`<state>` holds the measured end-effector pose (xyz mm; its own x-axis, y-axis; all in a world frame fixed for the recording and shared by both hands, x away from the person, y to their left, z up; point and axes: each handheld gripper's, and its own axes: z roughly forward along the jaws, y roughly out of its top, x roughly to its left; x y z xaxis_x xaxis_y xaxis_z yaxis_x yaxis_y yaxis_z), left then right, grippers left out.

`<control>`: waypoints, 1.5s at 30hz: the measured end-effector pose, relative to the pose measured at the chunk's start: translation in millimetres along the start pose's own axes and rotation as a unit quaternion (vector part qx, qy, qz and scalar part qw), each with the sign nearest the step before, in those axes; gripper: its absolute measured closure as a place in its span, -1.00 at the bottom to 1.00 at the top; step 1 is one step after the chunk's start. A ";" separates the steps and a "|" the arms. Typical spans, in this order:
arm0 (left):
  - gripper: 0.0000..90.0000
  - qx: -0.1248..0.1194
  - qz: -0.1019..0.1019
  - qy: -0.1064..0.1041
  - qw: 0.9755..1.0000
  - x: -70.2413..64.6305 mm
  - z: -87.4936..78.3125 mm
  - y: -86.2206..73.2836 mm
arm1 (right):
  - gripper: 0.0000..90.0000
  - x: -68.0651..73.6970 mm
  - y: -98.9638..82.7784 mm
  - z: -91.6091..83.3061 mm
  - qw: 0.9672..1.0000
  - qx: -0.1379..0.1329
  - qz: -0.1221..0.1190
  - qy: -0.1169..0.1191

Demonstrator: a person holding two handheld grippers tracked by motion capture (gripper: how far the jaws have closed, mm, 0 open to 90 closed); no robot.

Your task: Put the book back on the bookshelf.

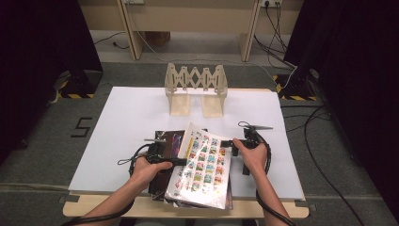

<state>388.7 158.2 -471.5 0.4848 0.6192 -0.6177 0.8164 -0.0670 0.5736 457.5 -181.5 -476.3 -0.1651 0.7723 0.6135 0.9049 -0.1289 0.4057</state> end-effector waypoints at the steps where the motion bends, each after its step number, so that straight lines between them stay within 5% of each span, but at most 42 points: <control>1: 0.73 0.004 0.006 0.004 1.000 0.1 -0.3 0.7 | 0.06 3.1 0.4 -1.6 1.000 -0.003 -0.001 -0.005; 8: 0.69 0.014 -0.002 0.008 1.000 6.3 -2.4 2.2 | 0.38 21.3 4.5 -16.1 0.999 -0.044 -0.015 0.005; 12: 0.69 0.012 -0.007 0.007 1.000 7.2 -3.0 2.1 | 0.35 20.9 2.0 -5.2 0.999 -0.009 0.001 0.031; 17: 0.68 0.015 -0.006 0.007 1.000 7.9 -3.4 3.4 | 0.36 18.8 3.2 -1.2 0.999 -0.002 0.003 0.036; 20: 0.65 0.018 0.004 0.008 1.000 8.2 -5.7 4.3 | 0.58 17.6 10.4 -6.2 0.997 0.011 0.014 0.080; 22: 0.63 0.017 0.006 0.008 1.000 8.1 -6.2 4.4 | 0.59 19.8 12.1 -8.0 0.996 0.012 0.014 0.087; 25: 0.39 0.009 0.022 0.016 1.000 6.5 -11.3 4.9 | 0.63 31.6 16.4 -17.4 0.995 0.008 0.008 0.102; 28: 0.22 -0.011 0.071 0.057 0.996 7.3 -23.3 1.0 | 0.65 40.3 18.4 -29.6 0.993 -0.015 -0.007 0.116; 36: -0.10 -0.051 0.102 0.098 0.989 2.9 -42.1 -7.2 | 0.65 63.5 18.8 -54.0 0.993 -0.063 -0.051 0.081; 45: -0.18 -0.063 0.106 0.108 0.986 6.8 -44.2 -13.3 | 0.65 80.7 22.6 -71.2 0.989 -0.108 -0.086 0.045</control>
<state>367.4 197.9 -459.5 0.5508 0.7553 -0.3551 0.6519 -0.1237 0.7481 436.7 -166.4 -369.4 -0.3521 0.7376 0.5762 0.7575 -0.1371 0.6383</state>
